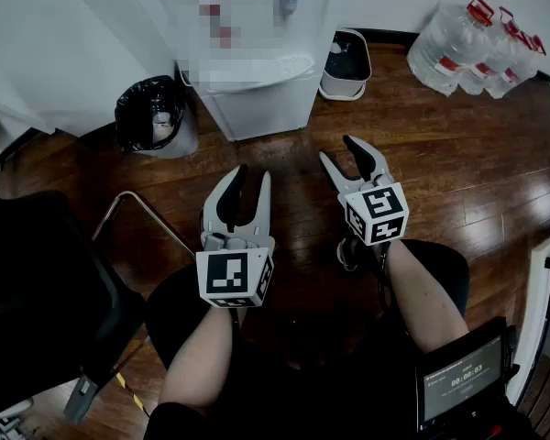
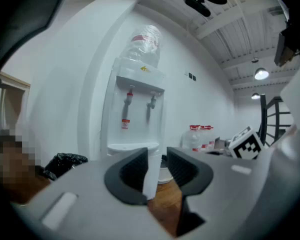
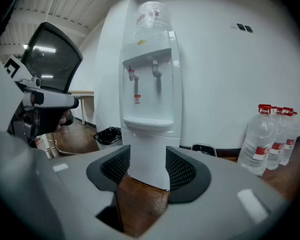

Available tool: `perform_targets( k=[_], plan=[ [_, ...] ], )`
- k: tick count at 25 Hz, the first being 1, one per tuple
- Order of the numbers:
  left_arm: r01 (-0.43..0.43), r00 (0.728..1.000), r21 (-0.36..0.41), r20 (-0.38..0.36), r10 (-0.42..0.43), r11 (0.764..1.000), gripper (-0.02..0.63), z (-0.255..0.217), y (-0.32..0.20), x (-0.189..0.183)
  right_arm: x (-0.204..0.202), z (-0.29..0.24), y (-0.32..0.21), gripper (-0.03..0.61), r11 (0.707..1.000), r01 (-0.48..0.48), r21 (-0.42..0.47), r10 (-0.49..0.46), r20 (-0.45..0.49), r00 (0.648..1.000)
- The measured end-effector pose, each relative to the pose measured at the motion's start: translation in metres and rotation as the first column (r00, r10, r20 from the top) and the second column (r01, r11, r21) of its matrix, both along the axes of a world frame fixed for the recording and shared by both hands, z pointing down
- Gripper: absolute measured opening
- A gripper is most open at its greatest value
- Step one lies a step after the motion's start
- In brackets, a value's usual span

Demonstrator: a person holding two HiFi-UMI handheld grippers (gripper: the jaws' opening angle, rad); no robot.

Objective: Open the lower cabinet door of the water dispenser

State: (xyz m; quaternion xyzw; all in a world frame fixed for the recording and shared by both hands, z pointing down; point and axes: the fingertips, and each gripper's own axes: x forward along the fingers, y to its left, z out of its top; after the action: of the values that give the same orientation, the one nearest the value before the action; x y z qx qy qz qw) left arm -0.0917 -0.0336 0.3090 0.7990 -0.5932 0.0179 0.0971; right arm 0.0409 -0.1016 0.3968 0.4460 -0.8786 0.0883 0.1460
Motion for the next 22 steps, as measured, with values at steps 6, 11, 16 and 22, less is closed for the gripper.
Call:
perform_targets(
  k=[6, 11, 16, 22],
  plan=[
    [-0.009, 0.999, -0.030, 0.039, 0.010, 1.000, 0.135, 0.006, -0.011, -0.005, 0.004, 0.016, -0.033, 0.256, 0.995, -0.004, -0.097, 0.007, 0.024, 1.000],
    [-0.007, 0.999, -0.060, 0.044, 0.010, 0.998, 0.135, 0.015, -0.026, -0.015, 0.004, 0.033, -0.077, 0.256, 0.990, 0.025, -0.139, -0.028, -0.021, 0.999],
    [-0.029, 0.998, -0.080, 0.047, 0.032, 0.996, 0.135, 0.023, -0.047, -0.018, -0.006, 0.056, -0.111, 0.284, 0.982, 0.070, -0.177, -0.079, -0.046, 0.996],
    [-0.028, 0.999, -0.145, 0.015, 0.030, 0.989, 0.135, 0.043, -0.075, -0.029, -0.025, 0.077, -0.145, 0.331, 0.973, 0.113, -0.201, -0.126, -0.054, 0.991]
  ],
)
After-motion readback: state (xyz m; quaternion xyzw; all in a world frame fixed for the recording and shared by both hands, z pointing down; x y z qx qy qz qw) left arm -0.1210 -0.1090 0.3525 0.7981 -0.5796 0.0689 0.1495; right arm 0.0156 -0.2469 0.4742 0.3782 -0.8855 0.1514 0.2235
